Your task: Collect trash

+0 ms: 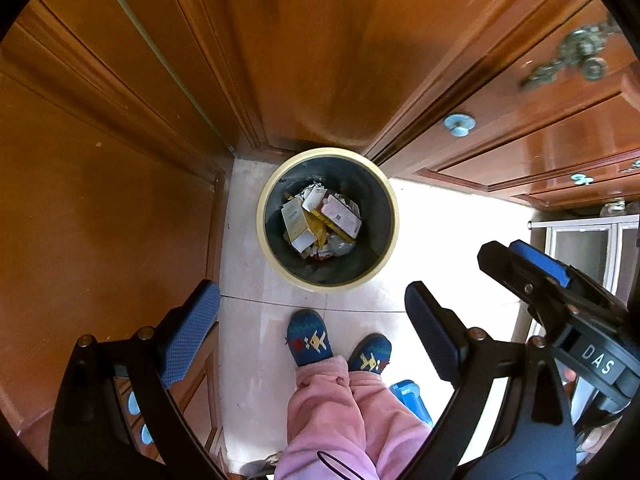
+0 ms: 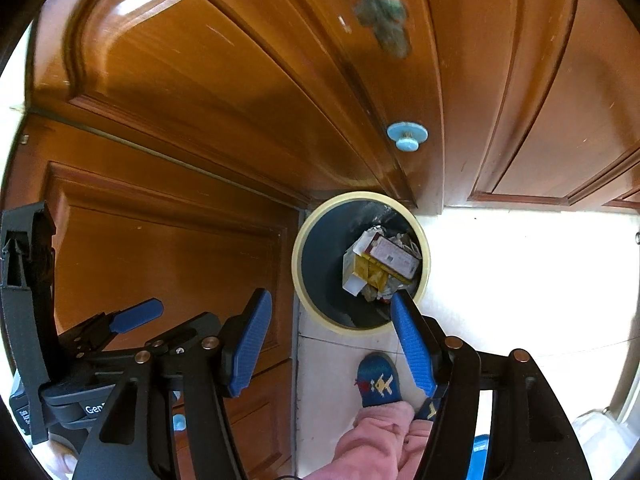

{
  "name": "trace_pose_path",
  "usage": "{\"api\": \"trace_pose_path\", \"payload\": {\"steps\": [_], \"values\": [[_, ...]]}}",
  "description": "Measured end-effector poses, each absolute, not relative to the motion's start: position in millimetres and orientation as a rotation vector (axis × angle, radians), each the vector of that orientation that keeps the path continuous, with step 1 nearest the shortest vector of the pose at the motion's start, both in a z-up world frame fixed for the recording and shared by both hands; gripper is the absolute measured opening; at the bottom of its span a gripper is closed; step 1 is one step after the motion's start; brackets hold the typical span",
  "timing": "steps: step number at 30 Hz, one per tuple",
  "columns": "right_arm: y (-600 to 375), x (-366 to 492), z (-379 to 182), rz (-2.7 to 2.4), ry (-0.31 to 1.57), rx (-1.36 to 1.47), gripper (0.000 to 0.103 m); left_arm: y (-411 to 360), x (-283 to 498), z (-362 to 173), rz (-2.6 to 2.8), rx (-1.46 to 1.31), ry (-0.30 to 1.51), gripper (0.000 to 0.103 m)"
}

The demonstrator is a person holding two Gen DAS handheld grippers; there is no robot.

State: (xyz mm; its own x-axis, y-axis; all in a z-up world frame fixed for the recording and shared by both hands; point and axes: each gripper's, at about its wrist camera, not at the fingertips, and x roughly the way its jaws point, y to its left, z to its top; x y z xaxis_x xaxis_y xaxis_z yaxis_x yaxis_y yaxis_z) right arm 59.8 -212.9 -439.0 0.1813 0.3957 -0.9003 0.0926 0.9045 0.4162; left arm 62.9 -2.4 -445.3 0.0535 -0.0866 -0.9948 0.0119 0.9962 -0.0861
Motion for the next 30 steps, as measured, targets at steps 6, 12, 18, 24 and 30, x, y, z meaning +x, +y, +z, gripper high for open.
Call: {"api": "trace_pose_path", "payload": {"steps": [6, 12, 18, 24, 30], "values": [[-217.6, 50.1, -383.5, 0.227, 1.376, 0.409, 0.064, -6.2, 52.0, -379.3, -0.079, -0.05, 1.466, 0.092], [-221.9, 36.3, -297.1, 0.265, 1.31, 0.369, 0.065, -11.1, 39.1, -292.4, -0.077, -0.059, 1.385, 0.092], [-230.5, 20.4, -197.6, 0.297, 1.217, 0.335, 0.068, -15.6, 29.6, -204.8, -0.068, -0.091, 1.297, 0.092], [-233.7, 9.6, -108.5, 0.303, 1.113, 0.287, 0.068, -23.4, 17.6, -114.6, -0.071, -0.079, 1.159, 0.092], [-238.3, -1.6, -25.6, 0.296, 1.006, 0.269, 0.069, -27.4, 4.0, -39.8, -0.043, -0.049, 1.053, 0.092]]}}
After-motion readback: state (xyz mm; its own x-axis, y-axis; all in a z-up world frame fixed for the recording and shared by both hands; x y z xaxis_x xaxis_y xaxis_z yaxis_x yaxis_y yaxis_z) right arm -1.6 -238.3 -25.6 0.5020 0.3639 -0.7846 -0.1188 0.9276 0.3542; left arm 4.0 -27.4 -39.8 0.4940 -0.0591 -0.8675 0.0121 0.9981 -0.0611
